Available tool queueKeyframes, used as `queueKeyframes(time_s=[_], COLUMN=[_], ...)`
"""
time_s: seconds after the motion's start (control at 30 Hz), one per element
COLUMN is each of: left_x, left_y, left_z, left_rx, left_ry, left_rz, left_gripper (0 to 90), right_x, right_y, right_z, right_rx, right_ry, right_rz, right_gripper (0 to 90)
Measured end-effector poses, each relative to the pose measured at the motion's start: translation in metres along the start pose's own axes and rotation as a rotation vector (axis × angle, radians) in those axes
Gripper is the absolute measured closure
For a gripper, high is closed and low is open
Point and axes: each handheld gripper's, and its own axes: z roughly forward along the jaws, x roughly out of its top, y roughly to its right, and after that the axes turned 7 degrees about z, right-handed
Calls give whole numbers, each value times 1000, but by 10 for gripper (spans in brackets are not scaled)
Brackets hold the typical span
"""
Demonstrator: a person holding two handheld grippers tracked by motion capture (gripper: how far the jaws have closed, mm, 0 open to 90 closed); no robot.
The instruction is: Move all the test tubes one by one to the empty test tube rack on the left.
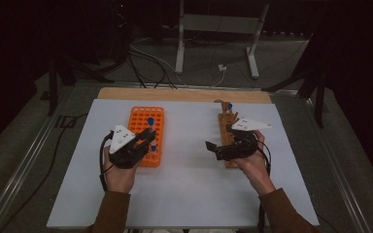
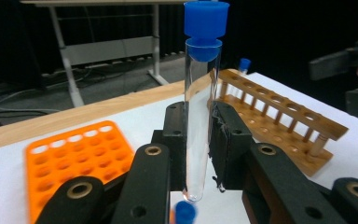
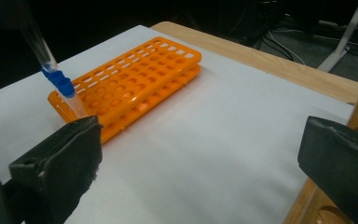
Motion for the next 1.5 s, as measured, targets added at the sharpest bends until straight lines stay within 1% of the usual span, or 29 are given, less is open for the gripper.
queueKeyframes(time_s=[0.1, 0.27, 0.4, 0.47, 0.6, 0.7, 0.87, 0.97, 1.3, 1.37, 1.5], left_x=[-2, -10, -19, -23, -34, -43, -55, -62, -79, -82, -89], left_y=[-10, -22, -31, -35, -39, -40, -39, -39, -36, -35, -33], left_z=[-9, -18, -22, -23, -22, -19, -12, -10, 0, 2, 5], left_rx=[23, 63, 90, 100, 107, 110, 99, 96, 91, 91, 87], left_ry=[8, 3, 1, -1, -14, -28, -61, -67, -119, -142, -189], left_rz=[-17, -29, -49, -51, -55, -56, -49, -64, -61, -50, -40], left_gripper=[784, 784, 784, 784, 784, 783, 783, 783, 783, 783, 783], right_x=[-1, -3, -5, -5, -5, -6, -7, -8, -10, -11, -13], right_y=[3, 8, 10, 11, 11, 11, 10, 10, 10, 9, 9], right_z=[-3, -6, -8, -9, -10, -10, -9, -10, -8, -8, -7], right_rx=[-10, -21, -24, -28, -29, -27, -22, -21, -14, -12, -8], right_ry=[0, 8, 11, 14, 21, 20, 18, 20, 19, 19, 17], right_rz=[2, 12, 15, 14, 15, 16, 9, 11, 11, 12, 16], right_gripper=[0, 0, 0, 0, 0, 0, 0, 0, 0, 0, 0])
